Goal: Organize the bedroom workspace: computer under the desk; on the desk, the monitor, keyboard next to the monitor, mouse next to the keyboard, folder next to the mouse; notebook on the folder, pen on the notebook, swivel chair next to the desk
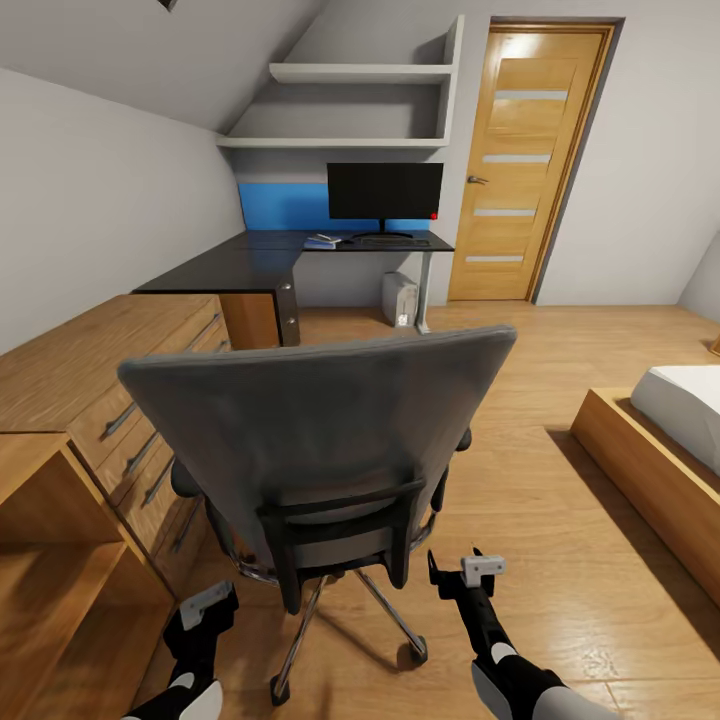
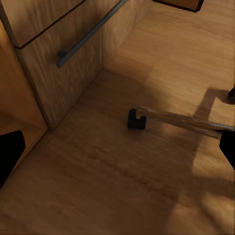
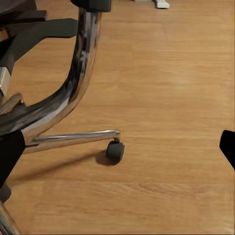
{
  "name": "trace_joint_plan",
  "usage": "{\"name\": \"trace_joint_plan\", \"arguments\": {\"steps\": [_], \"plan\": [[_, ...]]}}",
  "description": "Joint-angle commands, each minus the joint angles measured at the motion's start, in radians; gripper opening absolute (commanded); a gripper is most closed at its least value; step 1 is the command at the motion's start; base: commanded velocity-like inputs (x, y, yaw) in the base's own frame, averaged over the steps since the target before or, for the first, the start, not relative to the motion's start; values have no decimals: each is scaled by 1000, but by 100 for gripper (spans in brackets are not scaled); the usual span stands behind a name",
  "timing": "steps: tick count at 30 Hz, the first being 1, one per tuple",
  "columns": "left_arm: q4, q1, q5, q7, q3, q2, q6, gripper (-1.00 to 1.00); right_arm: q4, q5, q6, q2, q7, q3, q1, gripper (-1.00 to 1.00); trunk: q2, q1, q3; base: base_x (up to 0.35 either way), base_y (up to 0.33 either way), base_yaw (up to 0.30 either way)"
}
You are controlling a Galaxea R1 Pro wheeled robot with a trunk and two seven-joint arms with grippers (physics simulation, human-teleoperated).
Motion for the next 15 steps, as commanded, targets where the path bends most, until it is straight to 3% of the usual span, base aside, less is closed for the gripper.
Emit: {"name": "trace_joint_plan", "arguments": {"steps": [1,8,15], "plan": [[3,0,2,9,-9,1,0,100,8,-3,-2,1,-8,9,-1,100,0,0,-1,277,0,0],[12,0,1,9,-16,-1,4,100,20,-3,-3,1,-8,10,-1,100,0,0,-1,277,0,-1],[13,-1,0,8,-21,-3,6,100,18,-3,-5,-2,-8,8,-1,100,0,0,4,46,0,-131]]}}
